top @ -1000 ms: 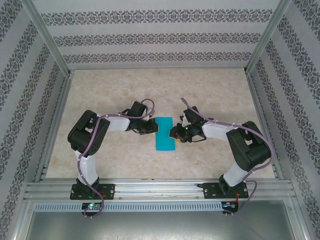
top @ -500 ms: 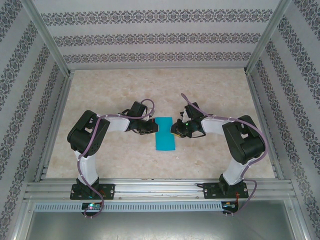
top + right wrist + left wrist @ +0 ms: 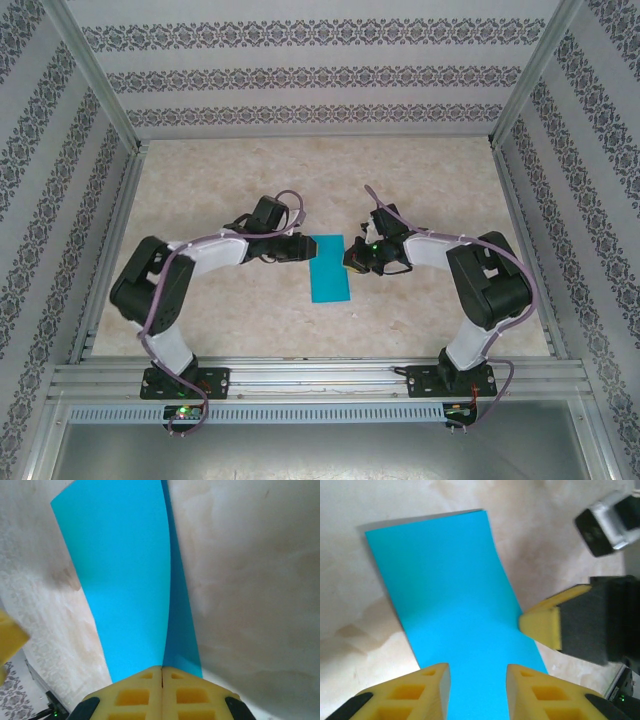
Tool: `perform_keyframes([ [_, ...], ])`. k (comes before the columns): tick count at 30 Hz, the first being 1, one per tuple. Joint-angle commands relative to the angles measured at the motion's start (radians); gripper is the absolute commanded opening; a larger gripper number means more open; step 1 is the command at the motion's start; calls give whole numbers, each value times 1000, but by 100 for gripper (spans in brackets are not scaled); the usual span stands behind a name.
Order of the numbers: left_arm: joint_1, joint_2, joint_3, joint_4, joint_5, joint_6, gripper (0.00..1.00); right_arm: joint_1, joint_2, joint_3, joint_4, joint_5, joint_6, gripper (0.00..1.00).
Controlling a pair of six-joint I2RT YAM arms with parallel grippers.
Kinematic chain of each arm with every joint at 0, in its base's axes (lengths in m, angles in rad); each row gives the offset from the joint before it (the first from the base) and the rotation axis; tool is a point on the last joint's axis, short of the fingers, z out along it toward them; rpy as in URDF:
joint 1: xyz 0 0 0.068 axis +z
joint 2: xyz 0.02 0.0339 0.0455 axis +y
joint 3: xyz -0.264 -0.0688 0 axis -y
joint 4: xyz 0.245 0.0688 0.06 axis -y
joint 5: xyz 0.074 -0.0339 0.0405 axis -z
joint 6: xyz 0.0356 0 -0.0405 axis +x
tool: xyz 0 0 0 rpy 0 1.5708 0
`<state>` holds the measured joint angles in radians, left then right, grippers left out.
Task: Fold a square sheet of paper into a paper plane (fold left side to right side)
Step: Fold the triangle a second time at the center of the table.
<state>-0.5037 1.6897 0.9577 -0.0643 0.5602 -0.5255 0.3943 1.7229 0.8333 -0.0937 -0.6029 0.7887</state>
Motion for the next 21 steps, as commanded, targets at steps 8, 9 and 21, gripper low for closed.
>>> perform_keyframes([
  [8,-275,-224,-87,-172,-229,247,51,-12,-42,-7,-38,-39,56,0],
  [9,-307,-225,-82,-185,-263,264,53,-12,-43,-7,-40,-37,57,0],
  [21,-496,-20,114,-329,-546,377,63,-12,-46,-7,-44,-31,64,0],
])
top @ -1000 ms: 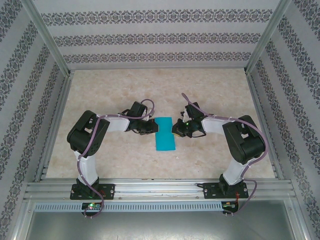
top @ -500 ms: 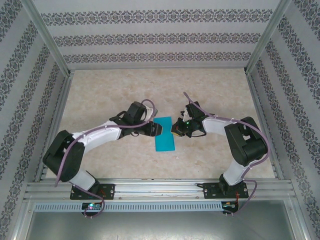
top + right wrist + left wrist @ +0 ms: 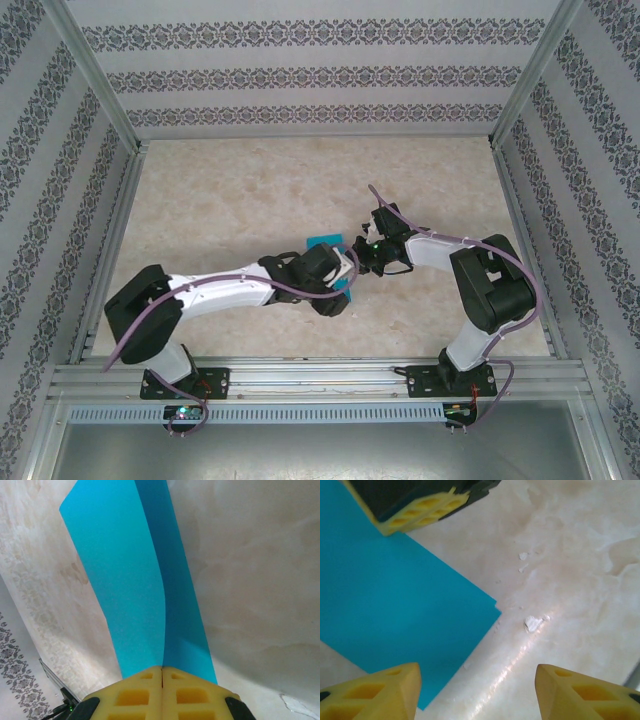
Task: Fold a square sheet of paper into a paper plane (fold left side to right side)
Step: Fold the triangle a second time at the center of the table.
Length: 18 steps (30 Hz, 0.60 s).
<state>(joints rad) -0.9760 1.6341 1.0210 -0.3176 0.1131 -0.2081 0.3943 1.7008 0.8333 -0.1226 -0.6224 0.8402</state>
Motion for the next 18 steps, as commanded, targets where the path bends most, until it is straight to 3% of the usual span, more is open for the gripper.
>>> perform_keyframes([
  [1,-31,53,65,-82,-110,66,64,-12,-24,-7,-14,-11,13,0],
  [7,-86,151,149,-125,-224,121,67,-12,-23,-14,-13,-14,12,0],
  [10,-102,190,179,-143,-289,127,76,-12,-23,-16,-10,-14,11,0],
  [18,-108,256,230,-166,-392,109,72,-12,-21,-20,-7,-14,10,0],
])
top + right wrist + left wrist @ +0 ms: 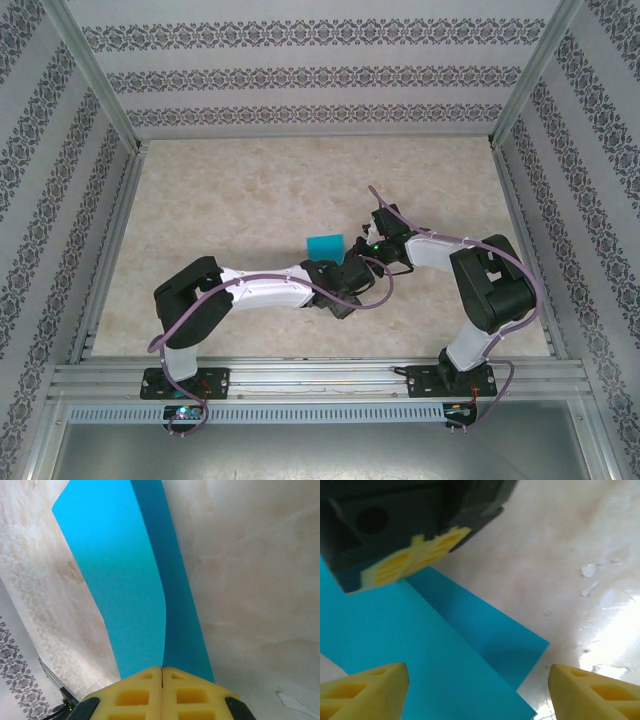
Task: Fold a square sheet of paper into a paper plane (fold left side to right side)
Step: Fold the triangle a second time at the center of the table.
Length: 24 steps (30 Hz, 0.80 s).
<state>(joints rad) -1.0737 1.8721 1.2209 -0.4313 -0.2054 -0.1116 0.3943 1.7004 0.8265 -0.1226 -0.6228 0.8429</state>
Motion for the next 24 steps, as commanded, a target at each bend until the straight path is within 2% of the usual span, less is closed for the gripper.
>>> perform_keyframes([
  [1,-11,23,33,-50,-73,17,71,-12,-21,-14,-8,-14,9,0],
  [5,-11,32,38,-45,-57,19,58,-12,-19,-13,-5,-12,9,0],
  [14,-10,3,7,-6,-6,0,22,-14,-24,-14,-8,-3,11,0],
  [20,-8,-19,-16,9,4,-18,13,-17,-40,-10,-2,-5,15,1],
  [24,-1,-37,-30,25,34,-47,5,-26,-76,-19,27,-3,20,9],
])
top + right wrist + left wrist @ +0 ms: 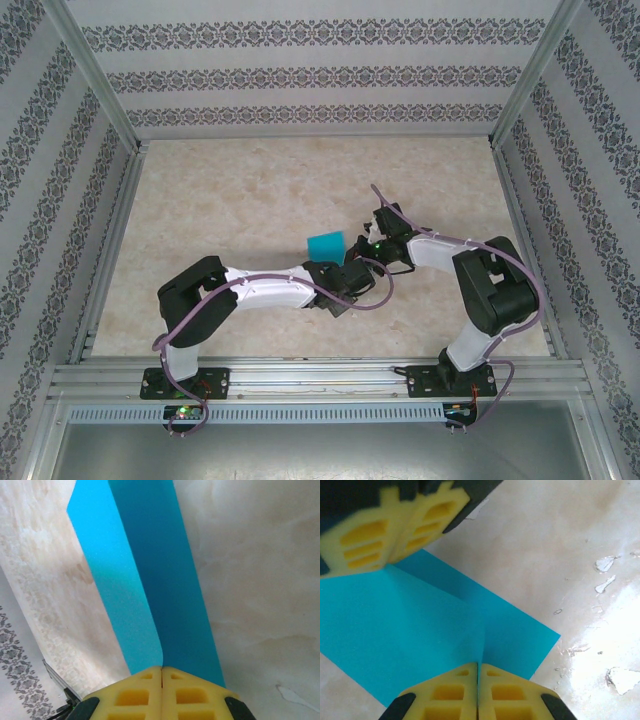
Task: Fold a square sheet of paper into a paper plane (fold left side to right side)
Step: Fold the triangle a second time at the center of the table.
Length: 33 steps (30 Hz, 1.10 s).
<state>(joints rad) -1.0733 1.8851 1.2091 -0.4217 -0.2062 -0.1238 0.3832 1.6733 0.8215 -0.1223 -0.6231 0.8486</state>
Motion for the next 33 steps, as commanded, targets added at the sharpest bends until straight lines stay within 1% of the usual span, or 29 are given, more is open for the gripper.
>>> perform_keyframes([
  [1,4,-57,-24,23,50,-45,4,-19,-64,-16,36,0,11,13],
  [4,24,-82,-49,52,104,-79,0,-34,-110,-27,34,26,-3,23],
  [8,61,-117,-78,95,186,-114,0,-76,-182,-59,3,59,-35,33],
  [10,85,-130,-94,121,246,-141,0,-104,-223,-90,-9,67,-52,36],
  [13,126,-142,-123,161,336,-192,0,-132,-286,-144,-22,56,-77,36],
  [15,156,-147,-144,199,401,-229,0,-134,-323,-177,-21,39,-95,31],
  [19,215,-153,-195,281,517,-305,0,-120,-383,-253,-2,4,-100,11],
  [22,245,-157,-226,331,569,-352,0,-80,-410,-299,16,5,-92,0],
  [27,278,-155,-254,363,630,-398,1,13,-405,-335,53,36,-67,0],
  [33,294,-158,-278,383,667,-422,1,115,-323,-322,94,69,-39,0],
])
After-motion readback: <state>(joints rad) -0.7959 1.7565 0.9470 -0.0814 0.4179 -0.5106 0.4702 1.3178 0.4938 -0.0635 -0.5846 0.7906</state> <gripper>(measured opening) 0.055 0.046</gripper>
